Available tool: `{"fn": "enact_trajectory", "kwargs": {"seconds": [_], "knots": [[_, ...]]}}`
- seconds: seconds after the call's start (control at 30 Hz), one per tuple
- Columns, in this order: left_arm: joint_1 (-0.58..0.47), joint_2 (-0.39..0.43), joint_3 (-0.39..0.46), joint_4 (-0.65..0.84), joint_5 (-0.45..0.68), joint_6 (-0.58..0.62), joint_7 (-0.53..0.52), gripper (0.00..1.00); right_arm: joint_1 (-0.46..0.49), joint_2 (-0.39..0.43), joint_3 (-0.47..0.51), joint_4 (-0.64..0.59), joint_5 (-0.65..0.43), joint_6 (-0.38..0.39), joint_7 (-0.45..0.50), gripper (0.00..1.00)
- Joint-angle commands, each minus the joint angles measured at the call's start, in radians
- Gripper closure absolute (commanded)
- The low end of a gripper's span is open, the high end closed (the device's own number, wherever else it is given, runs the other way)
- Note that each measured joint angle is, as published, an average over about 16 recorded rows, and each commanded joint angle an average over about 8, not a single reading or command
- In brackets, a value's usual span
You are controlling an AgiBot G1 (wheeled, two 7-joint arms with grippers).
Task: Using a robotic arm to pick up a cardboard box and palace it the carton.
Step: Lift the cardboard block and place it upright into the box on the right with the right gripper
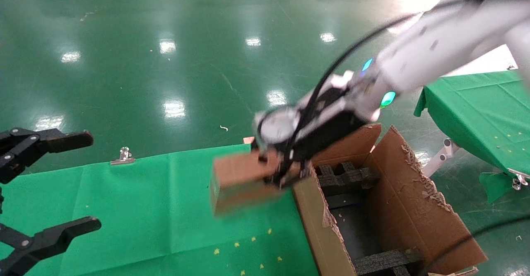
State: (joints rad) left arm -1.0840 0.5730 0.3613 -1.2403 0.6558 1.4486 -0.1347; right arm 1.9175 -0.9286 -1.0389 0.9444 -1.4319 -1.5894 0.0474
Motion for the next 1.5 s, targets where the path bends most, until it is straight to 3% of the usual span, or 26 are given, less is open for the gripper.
{"fn": "enact_trajectory", "kwargs": {"seconds": [0.03,0.2,0.47,1.0,1.27,1.5], "knots": [[0.000,0.000,0.000,0.000,0.000,0.000,0.000,0.00,0.057,0.002,-0.011,-0.045,0.020,-0.003,-0.019,1.00],[0.000,0.000,0.000,0.000,0.000,0.000,0.000,0.00,0.165,-0.001,-0.074,-0.119,0.084,-0.006,-0.060,1.00],[0.000,0.000,0.000,0.000,0.000,0.000,0.000,0.00,0.242,0.009,-0.195,-0.184,0.175,-0.005,-0.113,1.00],[0.000,0.000,0.000,0.000,0.000,0.000,0.000,0.00,0.416,0.247,-0.469,-0.289,0.218,-0.008,-0.213,1.00],[0.000,0.000,0.000,0.000,0.000,0.000,0.000,0.00,0.439,0.340,-0.586,-0.360,0.249,-0.005,-0.243,1.00],[0.000,0.000,0.000,0.000,0.000,0.000,0.000,0.00,0.418,0.360,-0.650,-0.396,0.290,-0.005,-0.273,1.00]]}}
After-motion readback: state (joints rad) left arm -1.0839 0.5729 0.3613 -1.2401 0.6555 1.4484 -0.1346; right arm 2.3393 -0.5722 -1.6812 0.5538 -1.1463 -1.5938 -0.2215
